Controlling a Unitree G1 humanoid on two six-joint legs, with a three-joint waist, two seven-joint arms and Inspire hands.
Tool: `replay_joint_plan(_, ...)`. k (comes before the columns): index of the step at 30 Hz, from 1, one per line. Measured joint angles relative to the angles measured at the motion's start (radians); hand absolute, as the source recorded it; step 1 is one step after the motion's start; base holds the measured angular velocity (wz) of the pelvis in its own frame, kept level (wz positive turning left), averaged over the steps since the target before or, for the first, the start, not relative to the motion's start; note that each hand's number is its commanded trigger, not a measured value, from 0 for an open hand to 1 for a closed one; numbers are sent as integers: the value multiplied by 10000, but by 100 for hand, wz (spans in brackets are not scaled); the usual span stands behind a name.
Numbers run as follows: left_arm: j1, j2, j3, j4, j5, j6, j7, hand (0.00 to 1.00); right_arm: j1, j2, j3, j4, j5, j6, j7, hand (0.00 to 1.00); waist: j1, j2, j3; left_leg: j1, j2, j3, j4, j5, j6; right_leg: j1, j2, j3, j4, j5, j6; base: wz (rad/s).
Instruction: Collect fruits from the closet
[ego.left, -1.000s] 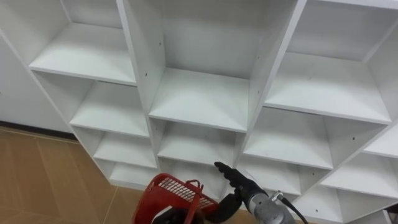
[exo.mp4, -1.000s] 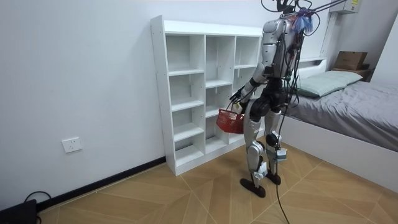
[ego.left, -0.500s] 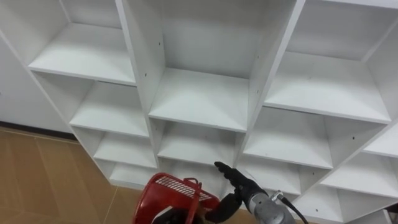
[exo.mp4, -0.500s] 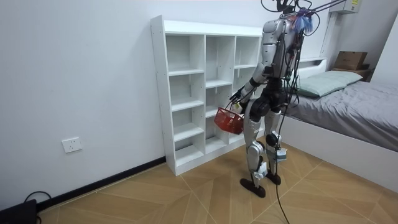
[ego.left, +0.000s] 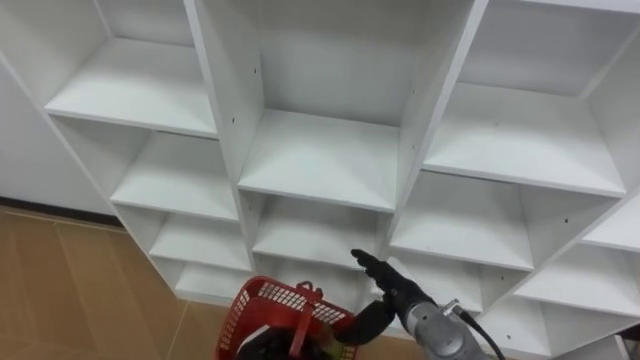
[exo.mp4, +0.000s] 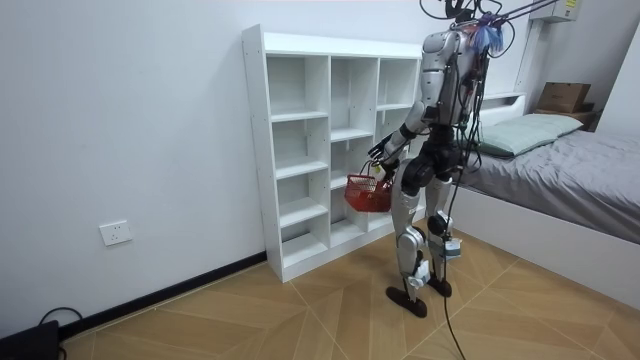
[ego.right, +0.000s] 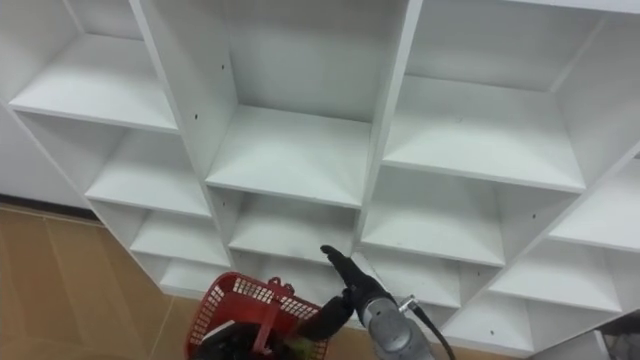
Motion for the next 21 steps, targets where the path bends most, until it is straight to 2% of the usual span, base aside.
replay_joint_plan(4,3,48,580,29,6,-8,34,100,99,-85,-326,-266,-263,-66,0,0,-193,116,-17,57,8,8,-22,1,-1,39,-1,-24,13,0,0,0)
replay_joint_plan(7,6,132,864,35,2,-22,103,100,188,-333,-467,-260,-253,-85,-14,0,-258,124,-21,130,1,12,-32,0,0,110,-1,-8,3,0,0,0)
replay_joint_plan(13,245,422,1253,67,-56,-26,415,100,615,-469,-795,-161,-59,-116,-123,0,-428,121,-21,368,16,129,-116,0,0,229,16,174,4,-1,1,-7)
replay_joint_plan(14,284,446,1323,70,-44,-29,458,100,751,-467,-958,-153,-56,-213,-126,0,-445,120,-23,393,19,167,-127,-1,2,236,17,226,3,-1,1,-11)
replay_joint_plan(17,327,449,1511,365,-54,-190,547,100,1070,-511,-1213,-90,-37,-301,-282,0,-436,92,-39,430,14,257,-155,-4,6,234,8,286,4,-2,2,-7)
replay_joint_plan(21,515,387,1958,395,-101,-200,772,100,1511,-603,-1918,-63,211,-509,-444,0,-435,71,-54,420,11,305,-150,-11,18,226,4,307,-22,-6,8,0)
